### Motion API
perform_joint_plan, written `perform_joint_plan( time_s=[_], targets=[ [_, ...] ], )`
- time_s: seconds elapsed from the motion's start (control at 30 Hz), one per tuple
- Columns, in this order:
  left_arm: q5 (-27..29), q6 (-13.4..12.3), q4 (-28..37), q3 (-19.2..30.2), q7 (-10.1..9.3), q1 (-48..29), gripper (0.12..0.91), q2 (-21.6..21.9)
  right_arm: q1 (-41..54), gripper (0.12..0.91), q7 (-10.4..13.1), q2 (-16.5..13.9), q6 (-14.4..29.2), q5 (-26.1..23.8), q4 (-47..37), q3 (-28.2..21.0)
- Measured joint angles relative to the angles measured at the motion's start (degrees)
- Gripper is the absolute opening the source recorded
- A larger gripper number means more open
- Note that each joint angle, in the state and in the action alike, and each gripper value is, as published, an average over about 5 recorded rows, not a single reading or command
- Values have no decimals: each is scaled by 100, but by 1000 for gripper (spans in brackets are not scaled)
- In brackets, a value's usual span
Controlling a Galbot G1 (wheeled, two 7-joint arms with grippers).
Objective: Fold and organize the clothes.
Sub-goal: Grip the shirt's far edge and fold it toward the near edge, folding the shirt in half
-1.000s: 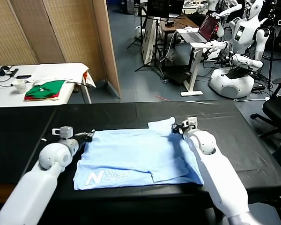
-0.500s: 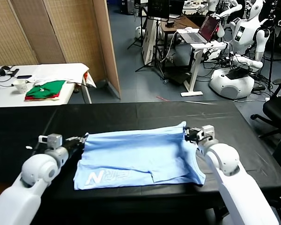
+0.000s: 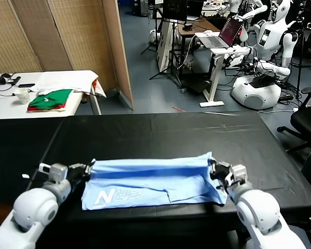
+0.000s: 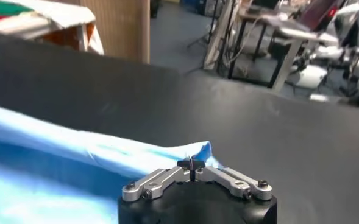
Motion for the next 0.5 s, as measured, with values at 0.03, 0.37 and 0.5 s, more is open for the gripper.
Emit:
perform_joint_plan(
  time_s=[0.03,0.37,0.5],
  targets=[
    [53,-8,-24,-2,2,62,149,-19,-30,141,0,6,0,-8,11,0],
    [310,-33,-228,-48,-26,513,168,-161,-318,195,-11,104,5,-47,256,83],
    [372,21,-343,-123,-49,644,330,-251,-536,413,-50,187,5,64,535,244]
  ],
)
